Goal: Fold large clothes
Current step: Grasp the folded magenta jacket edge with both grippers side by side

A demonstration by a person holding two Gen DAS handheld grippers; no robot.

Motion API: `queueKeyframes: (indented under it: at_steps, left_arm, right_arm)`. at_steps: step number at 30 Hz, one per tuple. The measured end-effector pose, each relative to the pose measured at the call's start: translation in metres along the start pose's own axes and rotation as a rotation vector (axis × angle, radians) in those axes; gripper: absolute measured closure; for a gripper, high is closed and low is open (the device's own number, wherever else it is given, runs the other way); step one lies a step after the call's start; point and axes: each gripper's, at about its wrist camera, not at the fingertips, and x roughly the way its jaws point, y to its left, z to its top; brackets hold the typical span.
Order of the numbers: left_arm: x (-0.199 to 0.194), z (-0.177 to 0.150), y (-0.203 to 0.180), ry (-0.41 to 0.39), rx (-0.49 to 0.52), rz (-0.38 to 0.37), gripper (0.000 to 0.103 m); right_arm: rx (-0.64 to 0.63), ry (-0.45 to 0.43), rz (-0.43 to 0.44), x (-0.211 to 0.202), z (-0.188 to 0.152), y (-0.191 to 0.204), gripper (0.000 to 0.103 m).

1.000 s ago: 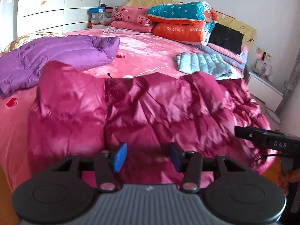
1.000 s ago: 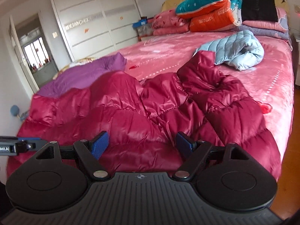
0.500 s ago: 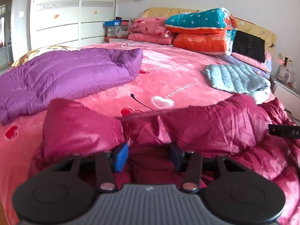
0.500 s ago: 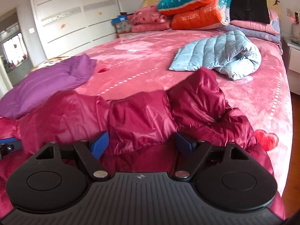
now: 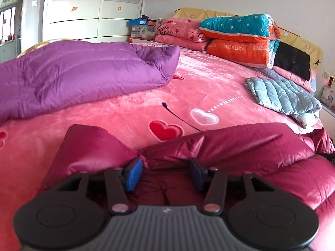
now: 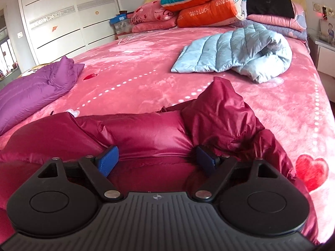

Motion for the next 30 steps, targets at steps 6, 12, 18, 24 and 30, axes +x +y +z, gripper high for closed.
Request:
queueKeyframes:
  at_steps: [6, 12, 18, 24, 30]
  left_arm:
    - [0.015, -0.009, 0.005, -0.006, -0.038, -0.041, 0.050]
    - [0.024, -0.013, 0.008, -0.008, -0.051, -0.065, 0.049]
    - [0.028, -0.015, 0.008, -0.016, -0.044, -0.065, 0.048]
    - [0.024, -0.011, 0.000, -0.012, -0.003, -0.030, 0.048]
    - [-0.008, 0.005, -0.007, -0.004, 0.007, 0.002, 0.032]
  right_arm:
    - [0.004, -0.019, 0.019, 0.012, -0.009, -0.004, 0.000]
    - [-0.005, -0.033, 0.030, 0.010, -0.010, -0.005, 0.000]
    - [-0.017, -0.051, 0.023, 0.010, -0.013, -0.002, 0.000]
    - [-0.007, -0.061, 0.034, 0.005, -0.011, -0.004, 0.000]
    - [0.054, -0.066, 0.097, -0.017, -0.005, -0.015, 0.000]
